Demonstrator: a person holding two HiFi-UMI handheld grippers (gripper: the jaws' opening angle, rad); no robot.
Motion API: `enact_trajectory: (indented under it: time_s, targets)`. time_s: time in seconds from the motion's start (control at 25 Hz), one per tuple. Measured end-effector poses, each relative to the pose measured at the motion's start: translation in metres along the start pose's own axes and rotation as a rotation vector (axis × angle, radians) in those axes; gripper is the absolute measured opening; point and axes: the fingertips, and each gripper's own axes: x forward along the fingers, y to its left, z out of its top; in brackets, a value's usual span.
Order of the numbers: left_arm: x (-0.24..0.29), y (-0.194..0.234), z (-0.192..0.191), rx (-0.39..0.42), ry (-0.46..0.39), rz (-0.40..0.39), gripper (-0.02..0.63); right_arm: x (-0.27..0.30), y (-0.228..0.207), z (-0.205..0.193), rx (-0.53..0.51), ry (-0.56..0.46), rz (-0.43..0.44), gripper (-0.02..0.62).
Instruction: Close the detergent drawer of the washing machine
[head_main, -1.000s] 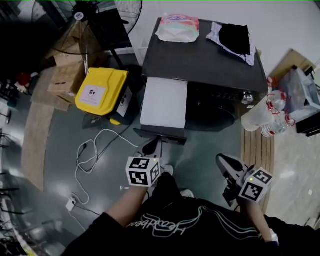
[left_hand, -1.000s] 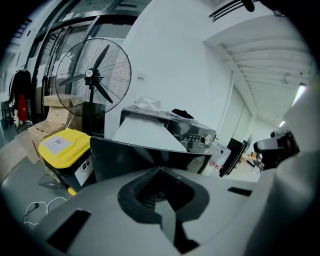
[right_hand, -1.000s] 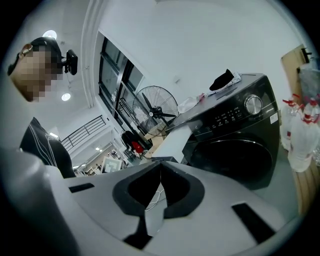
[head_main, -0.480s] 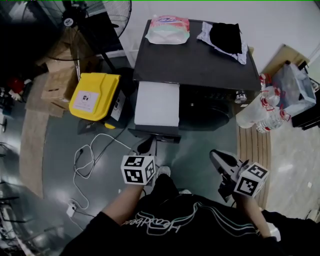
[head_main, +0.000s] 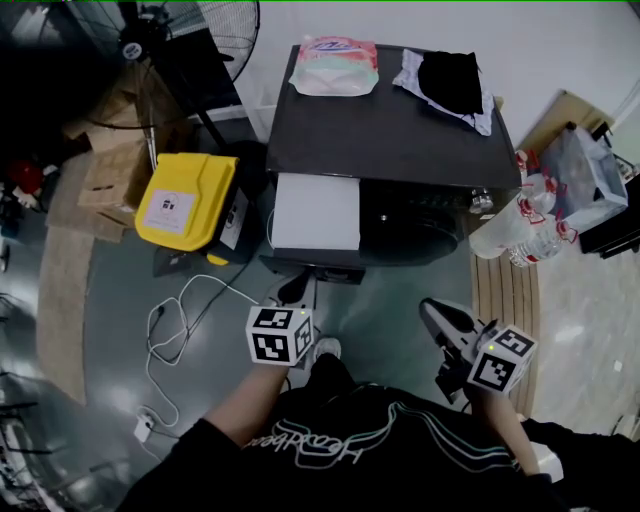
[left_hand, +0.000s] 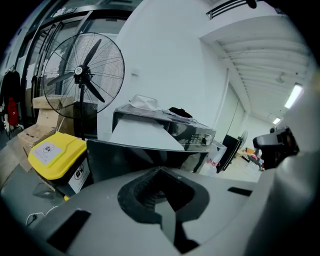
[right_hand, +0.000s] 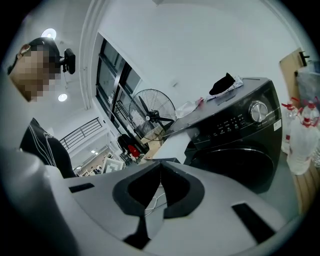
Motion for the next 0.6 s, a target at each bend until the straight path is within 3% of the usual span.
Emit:
enact_trajectory:
  time_s: [0.6]
  targets:
    - [0.027, 0.014, 0.025, 0.028, 0.015, -0.033, 0.021, 0.015, -0.007, 0.017, 0.005, -0.032, -0.042, 0.028]
